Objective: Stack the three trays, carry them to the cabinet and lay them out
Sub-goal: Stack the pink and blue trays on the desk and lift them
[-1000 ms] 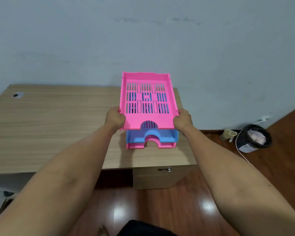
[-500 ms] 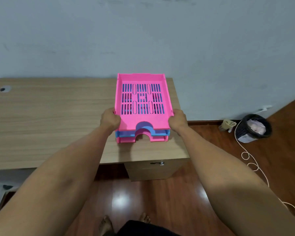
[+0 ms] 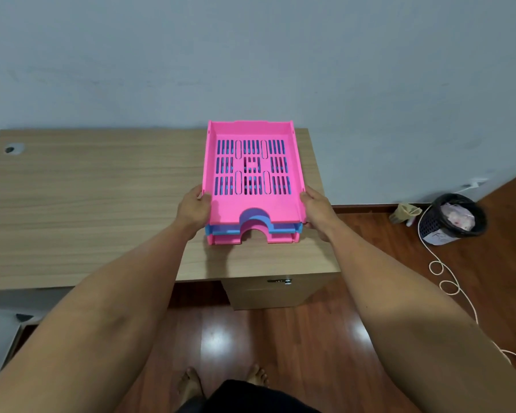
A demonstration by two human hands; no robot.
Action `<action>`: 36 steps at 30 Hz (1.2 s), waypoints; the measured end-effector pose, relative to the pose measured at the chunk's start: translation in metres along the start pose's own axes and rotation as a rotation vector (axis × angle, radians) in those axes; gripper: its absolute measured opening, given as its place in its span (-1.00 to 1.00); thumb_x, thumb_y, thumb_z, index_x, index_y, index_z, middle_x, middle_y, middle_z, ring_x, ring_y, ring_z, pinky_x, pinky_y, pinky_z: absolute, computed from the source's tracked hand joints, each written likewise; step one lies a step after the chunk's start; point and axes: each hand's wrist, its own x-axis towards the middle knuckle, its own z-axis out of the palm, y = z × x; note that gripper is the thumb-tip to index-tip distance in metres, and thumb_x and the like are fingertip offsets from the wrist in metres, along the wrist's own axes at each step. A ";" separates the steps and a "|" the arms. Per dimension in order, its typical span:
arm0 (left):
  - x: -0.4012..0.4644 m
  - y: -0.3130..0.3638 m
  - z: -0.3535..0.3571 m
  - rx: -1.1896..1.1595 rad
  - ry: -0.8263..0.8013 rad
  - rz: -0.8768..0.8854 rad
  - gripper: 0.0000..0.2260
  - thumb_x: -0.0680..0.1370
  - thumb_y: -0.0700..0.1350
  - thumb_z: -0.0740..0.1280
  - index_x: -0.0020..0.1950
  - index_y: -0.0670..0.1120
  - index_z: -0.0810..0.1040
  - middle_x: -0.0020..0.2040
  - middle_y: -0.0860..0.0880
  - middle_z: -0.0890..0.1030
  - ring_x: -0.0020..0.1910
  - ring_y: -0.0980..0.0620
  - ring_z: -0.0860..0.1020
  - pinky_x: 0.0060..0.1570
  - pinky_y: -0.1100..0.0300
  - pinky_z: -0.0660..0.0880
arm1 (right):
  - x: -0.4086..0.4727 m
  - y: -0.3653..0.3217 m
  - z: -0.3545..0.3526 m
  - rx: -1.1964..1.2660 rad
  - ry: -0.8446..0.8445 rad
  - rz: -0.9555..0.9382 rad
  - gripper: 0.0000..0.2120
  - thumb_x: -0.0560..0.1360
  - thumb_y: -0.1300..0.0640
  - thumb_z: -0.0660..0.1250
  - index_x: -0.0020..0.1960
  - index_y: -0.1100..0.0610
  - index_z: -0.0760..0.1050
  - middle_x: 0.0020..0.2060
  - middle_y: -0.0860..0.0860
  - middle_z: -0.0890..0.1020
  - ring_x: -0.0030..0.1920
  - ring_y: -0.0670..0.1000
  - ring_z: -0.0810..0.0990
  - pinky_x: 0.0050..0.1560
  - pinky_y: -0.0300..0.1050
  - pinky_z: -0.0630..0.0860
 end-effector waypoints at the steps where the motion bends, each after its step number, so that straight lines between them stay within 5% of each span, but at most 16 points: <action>1: -0.002 0.001 0.000 -0.005 -0.006 0.002 -0.66 0.72 -0.08 0.14 0.49 -0.05 0.46 0.32 -0.13 0.61 0.22 -0.22 0.60 0.18 -0.25 0.61 | 0.000 0.000 0.000 0.004 -0.008 0.005 -0.63 0.74 0.04 0.07 0.51 -0.04 0.38 0.12 0.02 0.65 -0.01 -0.08 0.61 -0.23 -0.21 0.51; 7: -0.007 0.009 0.000 -0.108 -0.026 -0.074 -0.65 0.74 -0.07 0.14 0.52 -0.06 0.43 0.28 -0.09 0.60 0.13 -0.15 0.58 0.08 -0.13 0.62 | -0.001 0.002 0.001 0.024 -0.017 0.001 -0.70 0.74 0.01 0.06 0.42 -0.11 0.39 0.03 -0.01 0.66 -0.02 -0.07 0.63 -0.21 -0.17 0.52; 11: -0.007 0.002 -0.001 -0.163 -0.041 -0.102 -0.63 0.73 0.00 0.15 0.47 -0.12 0.48 0.24 -0.11 0.60 0.20 -0.22 0.59 0.06 -0.16 0.62 | 0.001 0.008 0.005 -0.060 0.009 0.028 -0.70 0.73 -0.06 0.04 0.18 0.06 0.48 -0.07 0.00 0.66 -0.03 -0.03 0.63 -0.16 -0.18 0.52; 16: -0.001 -0.003 -0.002 -0.207 -0.040 -0.164 -0.56 0.73 0.05 0.16 0.48 -0.22 0.46 0.34 -0.18 0.58 0.25 -0.24 0.57 0.14 -0.08 0.53 | 0.008 0.010 0.004 -0.127 0.021 0.022 -0.61 0.73 -0.06 0.03 0.21 0.16 0.52 -0.08 0.02 0.66 -0.09 -0.07 0.63 -0.18 -0.18 0.52; 20: 0.003 -0.006 -0.004 -0.154 -0.064 -0.191 -0.51 0.70 0.12 0.18 0.50 -0.17 0.44 0.35 -0.17 0.57 0.27 -0.28 0.56 0.20 -0.21 0.53 | 0.011 0.011 0.004 -0.138 0.024 0.023 -0.59 0.73 -0.05 0.02 0.21 0.19 0.52 -0.08 0.04 0.67 -0.09 -0.04 0.64 -0.18 -0.18 0.52; 25: 0.010 -0.005 -0.004 -0.141 -0.032 -0.155 -0.57 0.71 0.07 0.19 0.45 -0.17 0.48 0.32 -0.16 0.60 0.09 -0.15 0.55 -0.16 0.08 0.46 | 0.010 0.006 0.001 -0.123 0.001 0.004 -0.60 0.72 -0.09 0.02 0.19 0.15 0.51 -0.02 0.06 0.69 0.00 0.04 0.67 -0.18 -0.17 0.53; 27: 0.015 -0.008 -0.003 -0.164 -0.072 -0.157 -0.56 0.70 0.14 0.16 0.43 -0.13 0.49 0.31 -0.13 0.62 0.16 -0.16 0.59 0.00 0.02 0.55 | 0.012 0.007 0.001 -0.115 -0.011 -0.008 -0.50 0.68 -0.26 0.02 0.26 0.10 0.50 0.04 0.05 0.70 0.07 0.07 0.69 -0.19 -0.16 0.51; 30: 0.020 -0.012 -0.001 -0.227 -0.128 -0.203 -0.47 0.64 0.28 0.17 0.41 -0.08 0.51 0.30 -0.10 0.63 0.24 -0.21 0.60 0.32 -0.24 0.49 | 0.014 0.010 0.000 -0.067 -0.037 -0.010 -0.50 0.64 -0.35 -0.04 0.25 -0.12 0.53 0.09 -0.02 0.72 0.08 -0.02 0.68 -0.08 -0.09 0.48; 36: 0.025 -0.014 0.010 -0.359 -0.190 -0.231 -0.60 0.66 0.25 0.16 0.24 0.01 0.59 0.22 -0.09 0.66 0.14 -0.15 0.65 0.06 -0.09 0.61 | 0.030 0.017 -0.001 0.012 -0.079 0.058 -0.40 0.57 -0.47 -0.06 0.26 -0.19 0.58 0.08 -0.08 0.75 0.20 0.05 0.66 0.31 0.18 0.42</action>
